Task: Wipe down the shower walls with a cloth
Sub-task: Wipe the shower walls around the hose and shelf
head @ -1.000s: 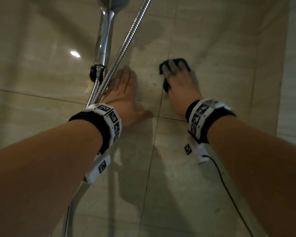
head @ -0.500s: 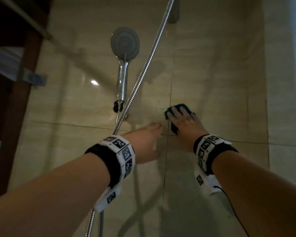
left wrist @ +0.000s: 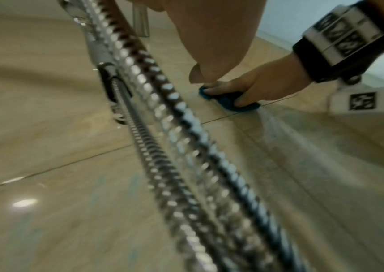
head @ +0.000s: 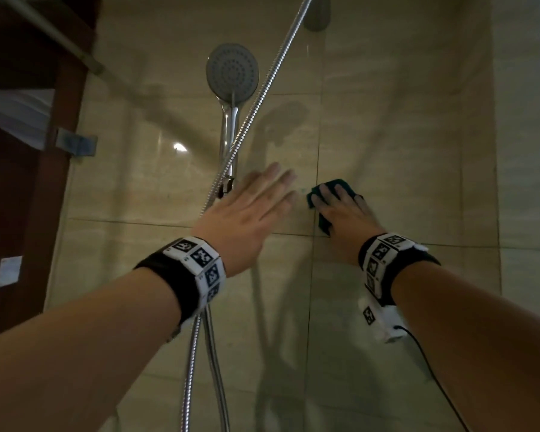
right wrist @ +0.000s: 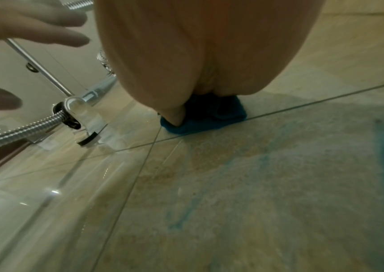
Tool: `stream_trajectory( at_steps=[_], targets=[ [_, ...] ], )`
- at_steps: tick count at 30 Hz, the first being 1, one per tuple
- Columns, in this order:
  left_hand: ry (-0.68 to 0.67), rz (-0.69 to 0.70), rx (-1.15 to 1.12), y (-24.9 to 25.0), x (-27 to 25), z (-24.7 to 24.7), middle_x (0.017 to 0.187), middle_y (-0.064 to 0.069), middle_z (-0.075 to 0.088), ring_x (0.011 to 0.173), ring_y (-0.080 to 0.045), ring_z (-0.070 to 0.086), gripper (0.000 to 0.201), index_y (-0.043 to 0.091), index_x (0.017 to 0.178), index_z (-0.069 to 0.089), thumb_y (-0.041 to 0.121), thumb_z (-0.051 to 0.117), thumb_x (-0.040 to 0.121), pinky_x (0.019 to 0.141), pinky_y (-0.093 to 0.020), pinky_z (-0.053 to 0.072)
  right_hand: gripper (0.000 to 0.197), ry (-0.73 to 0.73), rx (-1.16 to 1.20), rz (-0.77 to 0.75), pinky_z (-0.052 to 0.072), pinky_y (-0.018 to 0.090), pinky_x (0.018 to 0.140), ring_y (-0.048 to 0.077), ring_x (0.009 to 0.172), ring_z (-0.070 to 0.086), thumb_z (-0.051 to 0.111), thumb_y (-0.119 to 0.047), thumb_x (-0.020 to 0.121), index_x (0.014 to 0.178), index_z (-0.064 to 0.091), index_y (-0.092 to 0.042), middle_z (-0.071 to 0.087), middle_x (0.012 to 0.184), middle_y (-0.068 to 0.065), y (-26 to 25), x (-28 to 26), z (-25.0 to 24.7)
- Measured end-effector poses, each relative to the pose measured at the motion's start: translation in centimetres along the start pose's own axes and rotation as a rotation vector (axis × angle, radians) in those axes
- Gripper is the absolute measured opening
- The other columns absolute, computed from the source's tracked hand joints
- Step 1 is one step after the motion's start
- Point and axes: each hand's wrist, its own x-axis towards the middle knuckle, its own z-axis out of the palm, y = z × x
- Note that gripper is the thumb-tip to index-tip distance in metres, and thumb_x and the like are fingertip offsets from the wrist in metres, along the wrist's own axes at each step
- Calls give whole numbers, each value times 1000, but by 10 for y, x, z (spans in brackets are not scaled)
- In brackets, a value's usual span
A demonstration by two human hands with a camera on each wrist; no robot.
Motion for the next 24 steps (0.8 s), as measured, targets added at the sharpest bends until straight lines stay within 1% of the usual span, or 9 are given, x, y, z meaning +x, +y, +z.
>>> stream_trajectory(
  at_steps=[2, 4, 7, 10, 12, 15, 18, 20, 24],
  targets=[
    [102, 2, 25, -16, -5, 10, 174, -13, -11, 160, -31, -13, 97, 12, 167, 3, -4, 52, 84, 130, -52, -3, 85, 20, 0, -1, -7, 41, 125, 16, 156, -18, 47, -8, 99, 163, -3, -32, -17, 170, -10, 1, 1, 3],
    [213, -1, 14, -26, -7, 16, 174, -15, 2, 161, -34, 0, 93, 9, 166, 14, -2, 57, 85, 130, -56, 8, 87, 35, -2, 2, -7, 41, 125, 17, 156, -17, 49, -9, 98, 163, -3, -32, -16, 170, -10, 4, 2, 8],
    [344, -50, -3, -33, -8, 16, 172, -18, 15, 160, -37, 10, 83, 6, 164, 24, 5, 58, 88, 129, -57, 9, 87, 60, -25, -14, -7, 41, 125, 16, 156, -17, 50, -12, 98, 163, -4, -33, -16, 170, -10, 5, 2, 10],
    [394, -127, -39, -32, -9, 19, 172, -19, 15, 160, -38, 10, 83, 6, 164, 23, 7, 57, 88, 129, -58, 10, 85, 54, -21, -17, -8, 40, 125, 16, 156, -18, 49, -13, 100, 163, -4, -34, -18, 170, -11, 7, 2, 11],
    [365, -196, -58, -28, -11, 24, 173, -18, 7, 160, -37, 4, 91, 8, 166, 16, 5, 59, 86, 129, -58, 10, 85, 88, -37, -26, -9, 38, 123, 15, 156, -18, 49, -16, 100, 162, -6, -36, -19, 169, -13, 11, 4, 16],
    [253, -331, -105, -24, -15, 35, 173, -16, -9, 161, -32, -8, 106, 10, 166, -2, 5, 64, 84, 131, -51, 5, 87, 127, -63, -27, -9, 36, 122, 14, 156, -18, 49, -17, 99, 162, -7, -38, -19, 169, -14, 17, 6, 26],
    [123, -436, -131, -28, -20, 52, 172, -13, -21, 160, -31, -14, 114, 10, 164, -16, 27, 70, 91, 131, -48, 1, 89, 154, -84, -30, -7, 38, 123, 14, 156, -15, 50, -15, 97, 162, -6, -37, -15, 170, -13, 17, 7, 30],
    [101, -498, -177, -32, -22, 65, 172, -10, -21, 160, -30, -14, 114, 11, 164, -16, 39, 70, 93, 131, -46, 0, 89, 162, -81, -30, -8, 37, 123, 13, 156, -17, 49, -13, 96, 162, -6, -37, -15, 170, -13, 17, 6, 31],
    [55, -610, -323, -40, -16, 80, 171, -6, -27, 159, -24, -20, 103, 14, 163, -20, 52, 54, 101, 128, -40, -7, 90, 169, -67, -15, -11, 36, 122, 11, 155, -21, 47, -10, 96, 161, -8, -39, -18, 169, -16, 16, 6, 32]
  ],
)
